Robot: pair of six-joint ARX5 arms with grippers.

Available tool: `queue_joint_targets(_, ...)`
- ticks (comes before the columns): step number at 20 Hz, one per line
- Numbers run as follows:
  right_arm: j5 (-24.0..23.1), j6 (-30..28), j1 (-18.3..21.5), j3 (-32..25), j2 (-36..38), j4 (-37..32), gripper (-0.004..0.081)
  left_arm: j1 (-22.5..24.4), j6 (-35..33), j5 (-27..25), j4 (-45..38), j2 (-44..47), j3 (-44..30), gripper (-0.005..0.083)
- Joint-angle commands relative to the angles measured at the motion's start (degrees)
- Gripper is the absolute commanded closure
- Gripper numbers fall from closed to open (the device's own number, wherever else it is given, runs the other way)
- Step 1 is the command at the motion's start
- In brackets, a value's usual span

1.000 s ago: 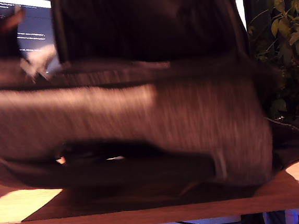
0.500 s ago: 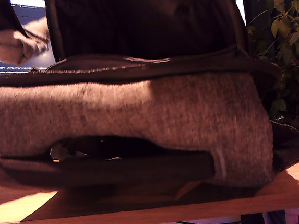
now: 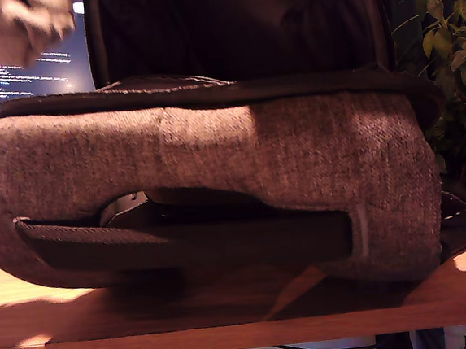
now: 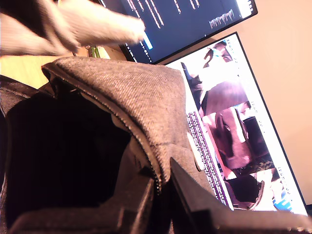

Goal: Pack the pair of socks inside the grey Google backpack

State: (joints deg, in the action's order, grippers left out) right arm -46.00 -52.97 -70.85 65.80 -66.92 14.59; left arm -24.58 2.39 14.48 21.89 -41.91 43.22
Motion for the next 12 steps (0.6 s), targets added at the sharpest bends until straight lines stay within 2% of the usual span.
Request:
queue_joint_targets(1, -0.4, 0.0, 0.6, 1.8, 1.3, -1.4, 0.0781, -2.6, 0.3, 0.1, -1.2, 2.8, -2.0, 0.0795)
queue_joint_targets(4, -0.2, 0.1, 0.6, 1.8, 1.3, -1.4, 0.0781, -8.7, 0.2, -0.4, -1.2, 4.5, -2.7, 0.0795)
queue_joint_targets(8, 0.5, 0.3, 0.6, 1.8, 1.3, -1.5, 0.0781, -16.2, 0.2, -3.7, -1.6, 3.2, -2.7, 0.0795)
queue_joint_targets(12, 0.6, 0.5, 0.6, 1.8, 1.3, -1.5, 0.0781, -20.4, 0.0, -5.2, -3.7, -1.1, -2.7, 0.0795)
